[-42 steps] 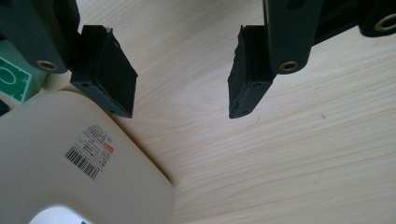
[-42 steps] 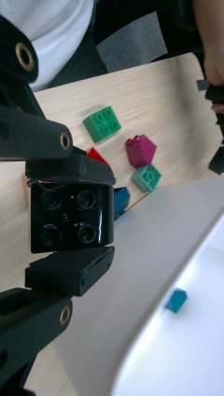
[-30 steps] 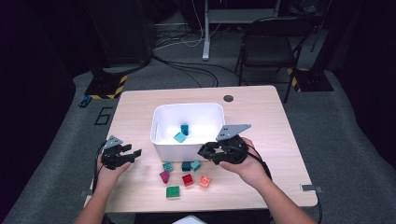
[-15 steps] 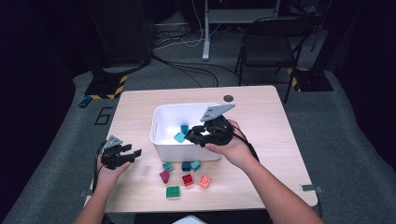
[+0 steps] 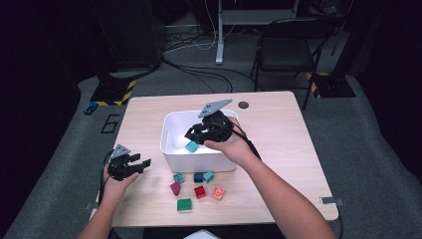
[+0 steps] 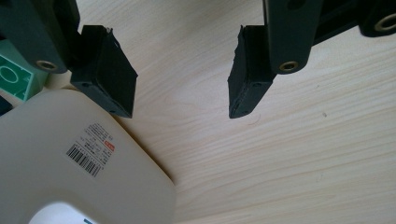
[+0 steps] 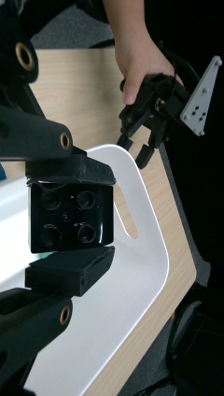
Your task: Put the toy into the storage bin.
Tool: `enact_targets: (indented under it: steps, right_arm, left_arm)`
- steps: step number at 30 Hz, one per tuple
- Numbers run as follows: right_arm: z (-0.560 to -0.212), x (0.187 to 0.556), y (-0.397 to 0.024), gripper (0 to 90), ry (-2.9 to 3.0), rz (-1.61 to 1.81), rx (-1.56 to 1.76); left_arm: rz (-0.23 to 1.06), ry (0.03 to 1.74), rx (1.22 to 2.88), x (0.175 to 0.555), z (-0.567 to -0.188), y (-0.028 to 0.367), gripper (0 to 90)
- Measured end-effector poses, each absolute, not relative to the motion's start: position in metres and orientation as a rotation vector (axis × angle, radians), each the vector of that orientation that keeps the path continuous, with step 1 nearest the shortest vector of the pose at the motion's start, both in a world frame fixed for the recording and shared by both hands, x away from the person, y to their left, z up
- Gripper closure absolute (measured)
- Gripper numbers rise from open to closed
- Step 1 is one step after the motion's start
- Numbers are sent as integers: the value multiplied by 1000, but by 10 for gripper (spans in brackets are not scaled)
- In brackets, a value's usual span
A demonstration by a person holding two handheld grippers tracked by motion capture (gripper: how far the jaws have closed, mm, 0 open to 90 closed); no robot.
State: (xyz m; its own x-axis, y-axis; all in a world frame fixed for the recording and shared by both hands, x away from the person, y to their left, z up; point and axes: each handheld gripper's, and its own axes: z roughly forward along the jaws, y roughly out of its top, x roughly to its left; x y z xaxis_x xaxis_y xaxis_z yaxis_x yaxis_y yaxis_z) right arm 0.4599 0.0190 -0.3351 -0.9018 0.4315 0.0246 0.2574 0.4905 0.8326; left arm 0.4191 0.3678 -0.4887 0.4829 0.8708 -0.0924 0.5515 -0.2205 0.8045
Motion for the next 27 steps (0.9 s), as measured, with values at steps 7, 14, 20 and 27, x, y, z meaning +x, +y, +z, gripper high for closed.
enact_targets:
  steps: [7,14,20,27]
  right_arm:
    - [-338,478,32,584,2536,1368,597]
    - [-350,497,43,584,2546,1358,588]
    - [-362,512,50,584,2567,1352,619]
    - [-379,525,61,584,2600,1323,608]
  left_arm:
    - [491,1180,1903,419,-489,368,416]
    - [490,1176,1900,420,-489,368,416]
    - [488,1175,1895,420,-489,368,416]
    - [482,1172,1906,421,-489,368,416]
